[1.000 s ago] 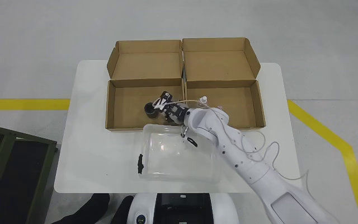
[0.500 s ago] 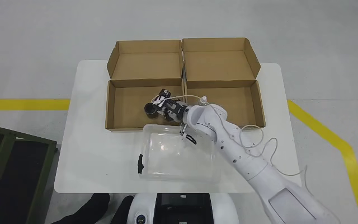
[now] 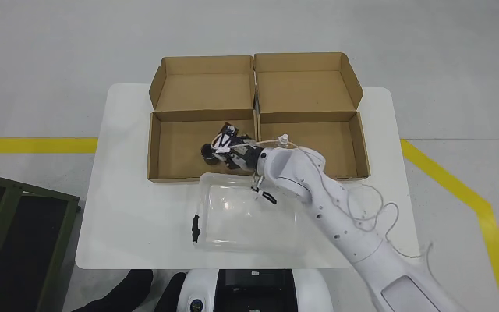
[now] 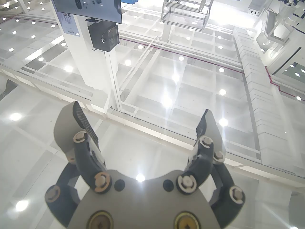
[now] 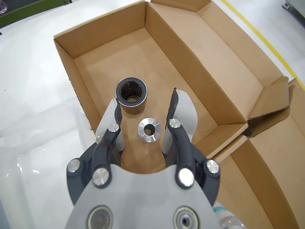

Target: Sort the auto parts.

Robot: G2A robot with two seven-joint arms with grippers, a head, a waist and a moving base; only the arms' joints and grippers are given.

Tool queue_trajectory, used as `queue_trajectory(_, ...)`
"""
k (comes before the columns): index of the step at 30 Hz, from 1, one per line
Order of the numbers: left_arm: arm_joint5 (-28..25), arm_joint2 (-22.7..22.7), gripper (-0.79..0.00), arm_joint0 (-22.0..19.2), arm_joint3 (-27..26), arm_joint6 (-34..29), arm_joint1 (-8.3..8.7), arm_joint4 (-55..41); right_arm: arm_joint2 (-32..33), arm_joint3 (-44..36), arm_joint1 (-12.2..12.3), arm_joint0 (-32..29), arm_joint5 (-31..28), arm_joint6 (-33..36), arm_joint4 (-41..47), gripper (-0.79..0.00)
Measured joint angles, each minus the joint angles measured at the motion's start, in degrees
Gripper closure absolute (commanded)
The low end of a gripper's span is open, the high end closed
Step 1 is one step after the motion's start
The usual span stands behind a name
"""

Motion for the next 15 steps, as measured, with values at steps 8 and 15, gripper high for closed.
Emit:
queue_trajectory(8,0.0,0.0,-0.785,0.0,0.0,0.0,0.0,0.0,8.38,-15.37,2.67,-10.21,-5.48,-4.57,1.64,-0.785)
queue_trajectory(15,0.0,0.0,-0.785,0.0,0.0,0.0,0.0,0.0,17.52,-25.23,4.79,-21.31,-7.7,-13.96,0.49,-0.785)
